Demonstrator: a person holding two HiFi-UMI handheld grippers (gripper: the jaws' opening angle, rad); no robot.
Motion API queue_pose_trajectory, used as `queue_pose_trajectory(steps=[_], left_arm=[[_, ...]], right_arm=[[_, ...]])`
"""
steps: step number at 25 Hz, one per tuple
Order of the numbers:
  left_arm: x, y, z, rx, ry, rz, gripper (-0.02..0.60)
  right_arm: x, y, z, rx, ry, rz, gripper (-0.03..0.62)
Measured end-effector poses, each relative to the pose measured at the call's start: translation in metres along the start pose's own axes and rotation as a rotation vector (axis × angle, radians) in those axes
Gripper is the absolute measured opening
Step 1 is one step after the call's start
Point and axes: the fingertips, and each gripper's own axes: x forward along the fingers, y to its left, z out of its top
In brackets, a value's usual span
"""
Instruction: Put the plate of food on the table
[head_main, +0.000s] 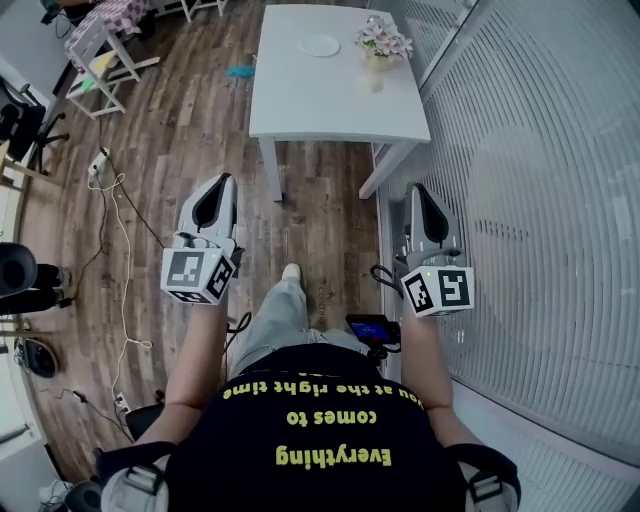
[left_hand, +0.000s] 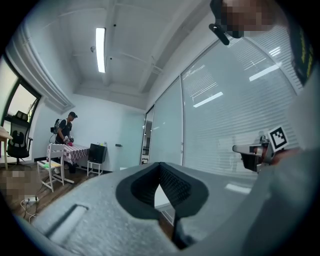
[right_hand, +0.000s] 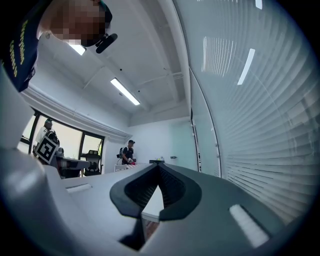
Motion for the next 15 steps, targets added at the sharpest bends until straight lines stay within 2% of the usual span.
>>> queue_pose_trajectory(steps=[15], left_arm=[[0.111, 0.082, -0.004, -0.03, 0.023, -0.042, 0.0]], right_arm=[[0.122, -0.022, -0.016, -0.005, 0.033, -0.051, 0.006]])
